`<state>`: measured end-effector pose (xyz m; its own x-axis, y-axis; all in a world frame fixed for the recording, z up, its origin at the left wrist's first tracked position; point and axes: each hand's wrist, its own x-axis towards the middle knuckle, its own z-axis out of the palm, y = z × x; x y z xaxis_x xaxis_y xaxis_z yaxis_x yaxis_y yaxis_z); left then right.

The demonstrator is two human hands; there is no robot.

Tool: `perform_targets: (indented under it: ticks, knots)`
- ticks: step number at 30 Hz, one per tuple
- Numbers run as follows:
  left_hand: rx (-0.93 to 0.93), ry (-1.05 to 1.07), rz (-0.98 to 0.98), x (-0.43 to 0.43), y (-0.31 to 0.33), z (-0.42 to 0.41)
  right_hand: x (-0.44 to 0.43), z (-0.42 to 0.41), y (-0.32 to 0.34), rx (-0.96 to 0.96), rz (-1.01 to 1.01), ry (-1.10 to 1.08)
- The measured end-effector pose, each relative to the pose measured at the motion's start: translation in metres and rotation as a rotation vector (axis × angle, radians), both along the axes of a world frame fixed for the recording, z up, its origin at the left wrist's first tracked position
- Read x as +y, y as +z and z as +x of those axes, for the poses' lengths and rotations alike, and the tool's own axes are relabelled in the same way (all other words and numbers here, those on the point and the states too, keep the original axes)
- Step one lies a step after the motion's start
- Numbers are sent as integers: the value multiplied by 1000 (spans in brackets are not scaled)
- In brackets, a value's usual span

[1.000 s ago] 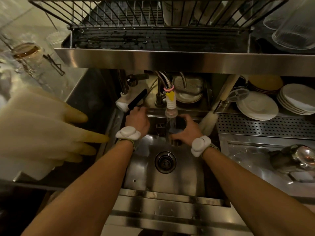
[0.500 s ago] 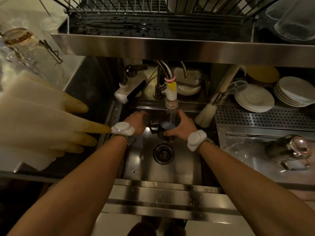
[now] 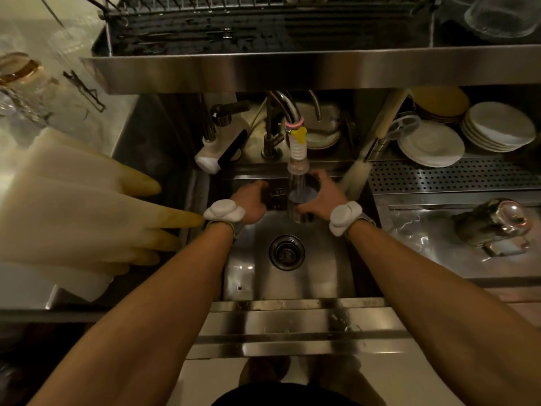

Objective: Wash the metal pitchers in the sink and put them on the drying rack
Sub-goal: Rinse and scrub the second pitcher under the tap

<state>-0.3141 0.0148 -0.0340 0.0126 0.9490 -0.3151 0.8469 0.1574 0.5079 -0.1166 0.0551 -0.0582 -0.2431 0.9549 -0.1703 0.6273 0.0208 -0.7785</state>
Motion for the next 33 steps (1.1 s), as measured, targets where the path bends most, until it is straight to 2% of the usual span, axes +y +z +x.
perform_targets:
  ticks: [5, 9, 12, 18, 20, 24, 29, 33]
  knots:
    - [-40, 33, -26, -1, -6, 4, 2, 3, -8, -21, -87, 74]
    - [-57, 64, -28, -4, -9, 2, 8, -3, -9, -45, -30, 82]
    - [-57, 84, -35, -4, -9, 2, 8, -7, -10, -37, -68, 168]
    - [-47, 107, -37, -12, -10, -1, 10, -5, -9, -27, -57, 161]
    - [-58, 98, -60, -11, -11, -1, 6, -12, -9, -31, -89, 217]
    - [-72, 52, -184, -9, -16, 7, 5, -8, -8, 19, -141, 191]
    - [-188, 77, -181, -6, -13, 15, 3, 7, -16, 58, -215, 125]
    - [-118, 59, -200, -8, -12, 17, 7, 17, -21, -54, -319, 153]
